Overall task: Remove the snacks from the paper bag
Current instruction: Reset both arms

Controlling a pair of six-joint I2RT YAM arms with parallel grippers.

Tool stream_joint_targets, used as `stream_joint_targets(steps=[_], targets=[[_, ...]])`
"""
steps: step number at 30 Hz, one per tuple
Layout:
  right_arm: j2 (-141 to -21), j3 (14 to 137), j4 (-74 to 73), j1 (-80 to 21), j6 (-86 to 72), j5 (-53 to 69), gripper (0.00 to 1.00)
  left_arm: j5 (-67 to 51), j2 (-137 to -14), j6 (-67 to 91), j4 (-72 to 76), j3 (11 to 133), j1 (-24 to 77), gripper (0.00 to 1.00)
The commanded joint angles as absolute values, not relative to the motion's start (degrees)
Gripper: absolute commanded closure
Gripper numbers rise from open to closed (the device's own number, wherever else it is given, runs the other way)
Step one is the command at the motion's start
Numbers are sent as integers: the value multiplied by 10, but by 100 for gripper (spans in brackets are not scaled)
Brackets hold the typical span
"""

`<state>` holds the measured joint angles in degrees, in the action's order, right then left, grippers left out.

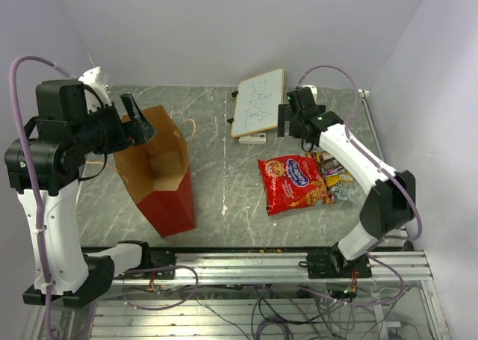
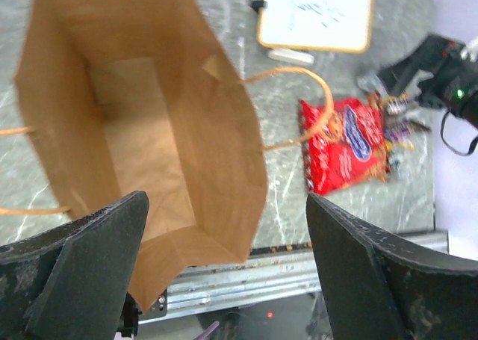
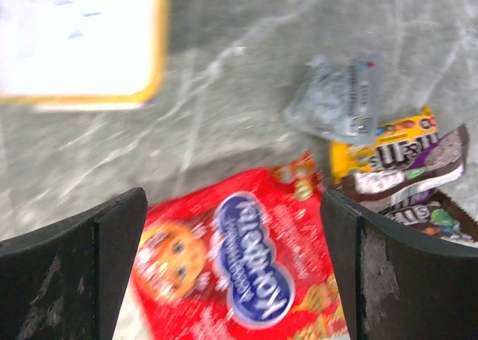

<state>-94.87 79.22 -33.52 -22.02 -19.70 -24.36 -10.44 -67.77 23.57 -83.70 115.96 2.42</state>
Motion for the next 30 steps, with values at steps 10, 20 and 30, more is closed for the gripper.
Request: stream_joint_targets(steps=[10, 20, 30], targets=[[-630, 871, -585, -319, -241, -131, 0, -99, -647, 213, -769, 1196, 186, 4], [-642, 1153, -668, -319, -281, -140, 0, -107, -605, 305, -630, 1184, 186, 1], [-621, 1209, -619, -319, -314, -146, 0, -79, -578, 322, -570, 1189, 186, 2]])
